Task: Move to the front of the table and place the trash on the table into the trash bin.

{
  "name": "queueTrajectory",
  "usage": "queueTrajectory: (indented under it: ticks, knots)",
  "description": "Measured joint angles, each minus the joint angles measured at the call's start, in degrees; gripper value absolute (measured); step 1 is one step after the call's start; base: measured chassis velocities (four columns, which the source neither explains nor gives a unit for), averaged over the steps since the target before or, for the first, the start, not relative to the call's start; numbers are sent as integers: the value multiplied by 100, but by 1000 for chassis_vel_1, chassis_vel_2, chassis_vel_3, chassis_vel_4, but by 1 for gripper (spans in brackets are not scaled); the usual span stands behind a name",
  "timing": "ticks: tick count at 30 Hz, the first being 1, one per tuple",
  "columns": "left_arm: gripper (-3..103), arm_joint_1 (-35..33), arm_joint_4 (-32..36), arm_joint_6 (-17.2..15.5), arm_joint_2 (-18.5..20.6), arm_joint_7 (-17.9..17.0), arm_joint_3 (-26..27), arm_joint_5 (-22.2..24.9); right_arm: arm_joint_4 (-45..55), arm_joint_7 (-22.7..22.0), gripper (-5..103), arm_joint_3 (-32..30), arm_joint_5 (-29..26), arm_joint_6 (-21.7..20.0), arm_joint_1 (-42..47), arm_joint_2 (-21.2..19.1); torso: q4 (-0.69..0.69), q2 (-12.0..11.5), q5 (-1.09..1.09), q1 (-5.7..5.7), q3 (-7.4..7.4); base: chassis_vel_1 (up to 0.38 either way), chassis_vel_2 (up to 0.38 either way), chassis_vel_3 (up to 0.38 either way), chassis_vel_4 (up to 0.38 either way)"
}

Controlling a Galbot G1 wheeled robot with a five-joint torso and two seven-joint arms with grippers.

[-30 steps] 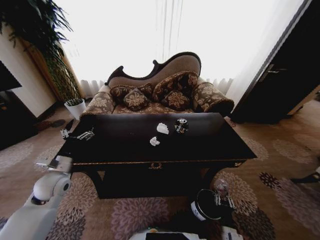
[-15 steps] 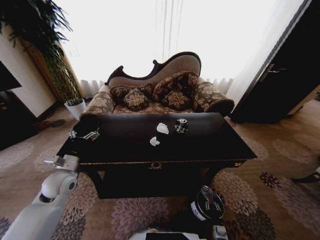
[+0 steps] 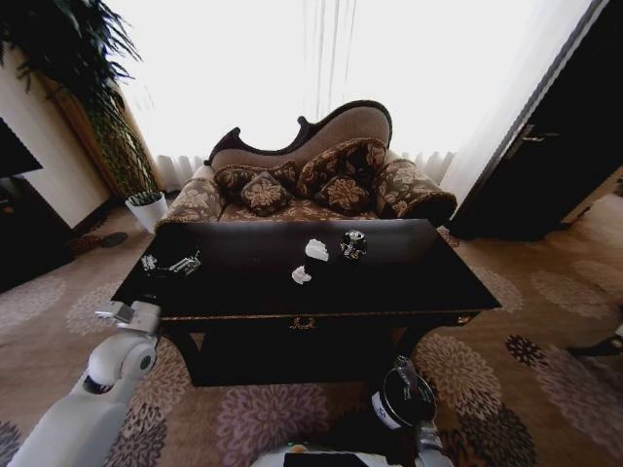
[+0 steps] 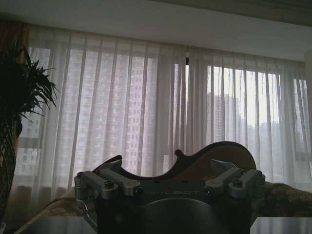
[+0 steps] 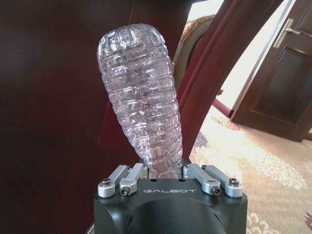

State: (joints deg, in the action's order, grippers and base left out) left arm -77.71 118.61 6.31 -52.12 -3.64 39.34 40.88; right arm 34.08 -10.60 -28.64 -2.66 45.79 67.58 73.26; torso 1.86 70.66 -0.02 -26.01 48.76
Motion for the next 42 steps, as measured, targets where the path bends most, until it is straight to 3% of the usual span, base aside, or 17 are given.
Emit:
queueTrajectory:
  ticks: [2,4,6,9,16,19,21,22,33,42]
  knots:
    - [100,-2,3,-4,2,-2,2,7,-27,34,28,-22,4,0,6,1,0,0,0,0,0,0,0,0,0]
    - [100,-1,3,-6,-16,-48,2,9,-70,66,38,-65,25,0,40,28,0,0,1,0,-1,0,0,0,0]
    - [100,3,11,-8,-26,-75,-7,11,-78,67,38,-85,37,0,55,45,0,0,1,0,0,0,0,0,0]
    - [100,31,46,-28,-33,-108,-47,24,-80,68,55,-112,70,0,88,67,0,0,0,0,-1,0,0,0,0]
    - [100,36,63,-53,-15,-133,-17,79,-53,79,77,-115,104,0,98,70,0,0,0,0,0,0,0,0,0]
    - [100,-11,62,-49,-51,-135,35,83,-33,81,93,-147,104,0,97,78,-1,0,-1,0,-1,0,0,0,0]
    - [100,-22,62,-48,-63,-135,43,83,-3,81,93,-148,104,0,122,85,-1,0,-1,0,0,0,0,0,0]
    - [100,-38,66,-48,-92,-135,46,83,108,83,99,-149,104,0,219,105,-1,0,0,0,-1,0,0,0,0]
    - [100,-134,43,-47,-251,-121,131,61,1726,73,100,-187,-180,0,1454,472,0,1,0,1,-1,0,0,0,0]
    - [100,-261,67,-48,-326,-88,321,112,4558,-287,100,-425,-557,-41,3149,836,0,1,-2,1,-1,0,0,0,0]
